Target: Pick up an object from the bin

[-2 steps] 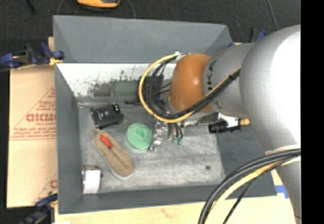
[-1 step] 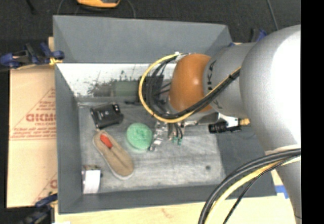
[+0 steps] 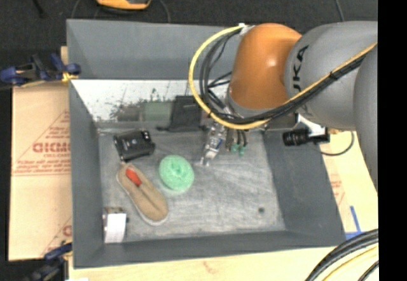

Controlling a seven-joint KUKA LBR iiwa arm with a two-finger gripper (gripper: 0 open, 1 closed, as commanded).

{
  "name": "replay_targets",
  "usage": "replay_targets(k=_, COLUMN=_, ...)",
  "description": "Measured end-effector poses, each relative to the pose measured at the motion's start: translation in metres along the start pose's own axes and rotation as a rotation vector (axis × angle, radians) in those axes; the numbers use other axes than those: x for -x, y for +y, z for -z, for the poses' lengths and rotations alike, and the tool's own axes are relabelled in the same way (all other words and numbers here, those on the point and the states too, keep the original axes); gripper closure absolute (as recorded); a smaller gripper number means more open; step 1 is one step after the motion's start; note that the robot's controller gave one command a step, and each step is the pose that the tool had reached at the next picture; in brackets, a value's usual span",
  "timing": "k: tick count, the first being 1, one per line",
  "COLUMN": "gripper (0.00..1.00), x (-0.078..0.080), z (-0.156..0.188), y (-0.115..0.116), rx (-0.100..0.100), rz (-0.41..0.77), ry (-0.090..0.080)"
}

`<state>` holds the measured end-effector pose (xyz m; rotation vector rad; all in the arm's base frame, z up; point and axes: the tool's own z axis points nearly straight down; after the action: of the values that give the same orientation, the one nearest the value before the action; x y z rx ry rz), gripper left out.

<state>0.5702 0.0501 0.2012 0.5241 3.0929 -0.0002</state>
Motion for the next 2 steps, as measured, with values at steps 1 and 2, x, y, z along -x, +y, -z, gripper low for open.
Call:
replay_targets(k=1, gripper=1.00, x=0.000, z=0.000, y=0.000, rx=-0.001, rz=0.001, ry=0.001)
replay_targets(k=2, gripper=0.00, x=-0.017, z=-0.051, y=0.020, rx=0.000, rz=0.081, ry=0.003)
